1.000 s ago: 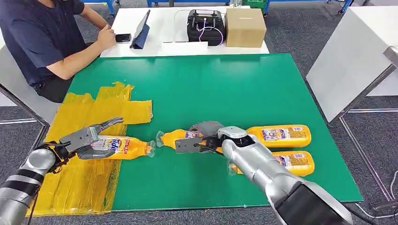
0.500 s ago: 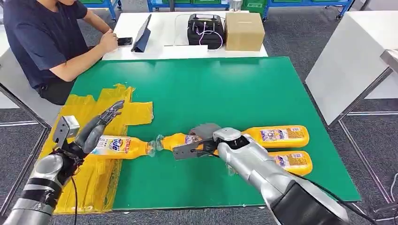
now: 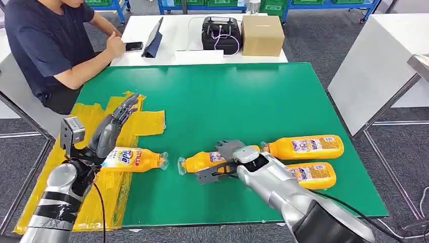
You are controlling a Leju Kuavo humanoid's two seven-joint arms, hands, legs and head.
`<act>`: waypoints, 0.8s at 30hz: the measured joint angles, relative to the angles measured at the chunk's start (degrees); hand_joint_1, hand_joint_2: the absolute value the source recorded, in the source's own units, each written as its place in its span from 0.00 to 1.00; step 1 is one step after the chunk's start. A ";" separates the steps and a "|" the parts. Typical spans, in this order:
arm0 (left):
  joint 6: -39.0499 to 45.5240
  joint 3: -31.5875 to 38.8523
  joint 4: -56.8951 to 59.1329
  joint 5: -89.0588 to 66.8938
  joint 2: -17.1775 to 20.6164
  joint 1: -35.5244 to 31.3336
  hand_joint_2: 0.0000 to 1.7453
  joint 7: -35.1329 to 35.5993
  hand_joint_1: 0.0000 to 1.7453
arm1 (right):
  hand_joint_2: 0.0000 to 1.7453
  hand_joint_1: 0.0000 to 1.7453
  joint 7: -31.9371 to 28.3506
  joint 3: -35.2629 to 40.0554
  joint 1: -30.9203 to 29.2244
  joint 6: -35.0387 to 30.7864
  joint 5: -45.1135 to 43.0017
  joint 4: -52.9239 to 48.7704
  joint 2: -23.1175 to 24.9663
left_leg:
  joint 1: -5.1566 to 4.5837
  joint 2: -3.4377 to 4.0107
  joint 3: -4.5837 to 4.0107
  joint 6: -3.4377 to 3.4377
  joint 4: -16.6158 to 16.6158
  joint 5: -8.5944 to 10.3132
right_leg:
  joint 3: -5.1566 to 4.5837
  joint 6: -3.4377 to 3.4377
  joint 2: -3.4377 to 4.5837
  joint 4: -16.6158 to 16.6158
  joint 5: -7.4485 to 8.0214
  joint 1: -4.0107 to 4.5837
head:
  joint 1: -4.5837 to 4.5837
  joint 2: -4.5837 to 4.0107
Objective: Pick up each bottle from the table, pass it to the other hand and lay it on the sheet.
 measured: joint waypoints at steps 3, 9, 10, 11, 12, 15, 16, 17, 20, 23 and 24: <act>0.09 -0.13 -0.09 0.11 -0.35 -0.34 0.00 0.09 0.00 | 1.00 1.00 0.18 0.17 -0.05 0.22 0.20 0.09 -0.02 | 0.00 -0.03 0.04 0.01 0.00 0.01 | 0.05 0.04 -0.01 0.00 -0.03 0.00 | 0.02 0.00; 1.50 0.22 -1.13 0.59 -0.46 0.00 0.00 0.35 0.00 | 1.00 1.00 5.63 -2.72 0.32 -4.84 -4.73 0.15 0.46 | 0.00 0.04 0.05 0.01 -0.02 -0.03 | 0.17 0.03 0.02 -0.01 0.05 0.00 | 0.04 0.00; 1.95 0.50 -1.71 0.63 -0.46 0.50 0.00 0.66 0.00 | 1.00 1.00 6.50 -3.90 0.43 -6.83 -5.80 0.15 0.66 | -0.01 0.10 0.00 0.01 -0.03 -0.04 | 0.25 -0.06 0.06 -0.01 0.12 0.01 | 0.00 0.00; 2.56 0.90 -2.58 0.72 -0.46 1.25 0.00 1.18 0.00 | 1.00 1.00 7.02 -5.41 0.77 -9.47 -7.22 0.15 0.83 | -0.01 0.15 -0.10 0.02 -0.03 -0.02 | 0.56 -0.06 0.11 -0.01 0.17 0.01 | 0.04 0.00; 3.15 1.44 -3.56 0.85 -0.46 2.21 0.00 1.81 0.00 | 1.00 1.00 7.04 -7.14 1.09 -12.10 -8.63 0.13 1.07 | -0.01 0.19 -0.15 0.04 -0.03 0.07 | 0.45 -0.02 0.12 -0.01 0.27 0.00 | 0.02 0.00; 3.76 2.75 -5.99 1.22 -0.48 5.13 0.00 2.71 0.00 | 1.00 1.00 7.04 -11.88 1.88 -15.32 -10.45 0.07 1.36 | -0.01 0.23 -0.40 0.07 -0.01 0.28 | 0.19 -0.06 0.09 0.00 0.39 0.01 | 0.02 0.00; 3.80 2.97 -6.34 1.25 -0.48 5.65 0.00 2.82 0.00 | 1.00 1.00 7.06 -12.62 1.98 -15.39 -10.62 0.07 1.36 | 0.00 0.18 -0.51 0.06 0.00 0.33 | 0.14 -0.06 0.07 0.00 0.40 0.02 | 0.02 0.00; 4.22 3.28 -6.93 1.29 -0.48 6.41 0.00 3.06 0.00 | 1.00 1.00 6.82 -13.60 2.22 -16.22 -10.91 0.00 1.38 | 0.00 0.11 -0.63 0.08 0.00 0.35 | 0.10 -0.04 0.05 0.01 0.41 0.02 | 0.04 0.00; 4.87 5.03 -9.23 1.81 -0.70 10.29 0.00 3.17 0.00 | 1.00 1.00 4.15 -17.01 3.46 -20.88 -12.18 -1.31 1.18 | 0.01 0.23 -0.77 0.06 0.00 0.36 | -0.12 -0.04 0.10 0.03 0.43 0.03 | 0.02 0.00; 4.87 6.34 -10.84 1.97 -1.03 12.86 0.00 3.19 0.00 | 1.00 1.00 3.74 -19.94 4.12 -21.38 -12.28 -2.69 0.92 | 0.02 0.33 -1.06 0.06 0.00 0.36 | -0.45 -0.04 0.17 0.03 0.44 0.04 | 0.02 0.00; 4.87 6.56 -11.32 1.97 -1.11 13.32 0.00 3.19 0.00 | 1.00 1.00 3.76 -20.46 4.22 -21.38 -12.28 -2.99 0.87 | 0.03 0.32 -1.09 0.06 0.00 0.36 | -0.47 -0.04 0.16 0.03 0.44 0.04 | 0.04 0.00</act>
